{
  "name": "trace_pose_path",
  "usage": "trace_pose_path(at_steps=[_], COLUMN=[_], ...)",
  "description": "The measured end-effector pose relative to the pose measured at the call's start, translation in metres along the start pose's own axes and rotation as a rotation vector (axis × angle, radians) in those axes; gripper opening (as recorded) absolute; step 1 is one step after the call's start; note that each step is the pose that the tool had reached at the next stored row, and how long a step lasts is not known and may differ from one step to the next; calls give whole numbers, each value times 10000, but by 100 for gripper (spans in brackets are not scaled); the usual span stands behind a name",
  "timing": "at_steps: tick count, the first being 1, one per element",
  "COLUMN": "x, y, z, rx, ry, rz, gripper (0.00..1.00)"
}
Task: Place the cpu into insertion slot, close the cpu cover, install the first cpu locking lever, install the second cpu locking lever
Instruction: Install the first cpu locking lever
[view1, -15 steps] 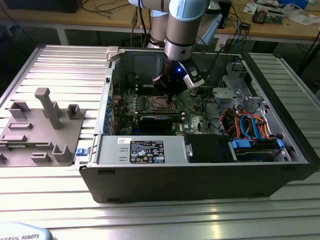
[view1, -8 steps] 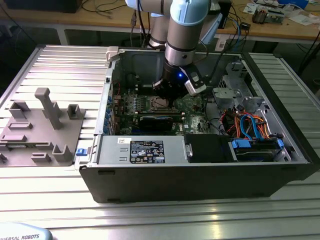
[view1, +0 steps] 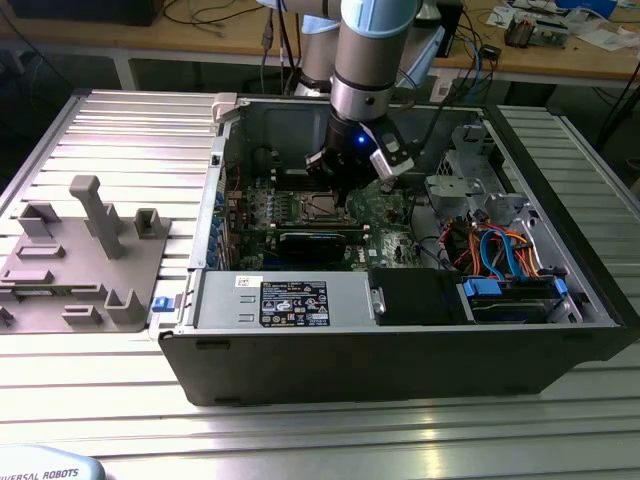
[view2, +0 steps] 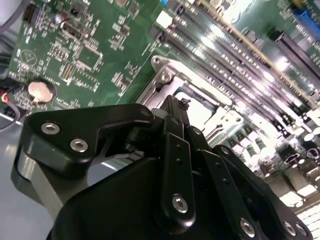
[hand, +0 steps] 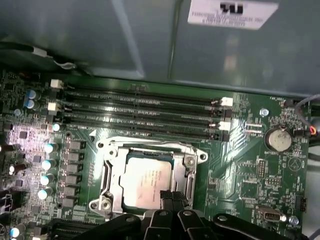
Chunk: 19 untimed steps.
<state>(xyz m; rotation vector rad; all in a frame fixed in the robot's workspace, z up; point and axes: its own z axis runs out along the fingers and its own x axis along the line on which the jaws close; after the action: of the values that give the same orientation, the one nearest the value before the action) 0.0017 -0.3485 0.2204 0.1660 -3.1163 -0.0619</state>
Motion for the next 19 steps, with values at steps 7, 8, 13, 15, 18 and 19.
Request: trace_pose_path(at_steps=[7, 8, 13, 15, 18, 19], x=[23, 24, 26, 26, 26, 26], y=[33, 34, 39, 40, 40, 40], z=[-107, -120, -197, -226, -228, -229], rx=[3, 4, 4, 5, 3, 4], ry=[-35, -36, -35, -35, -36, -35], rz=[-1, 0, 1, 1, 0, 1], gripper=[11, 11, 11, 11, 11, 11])
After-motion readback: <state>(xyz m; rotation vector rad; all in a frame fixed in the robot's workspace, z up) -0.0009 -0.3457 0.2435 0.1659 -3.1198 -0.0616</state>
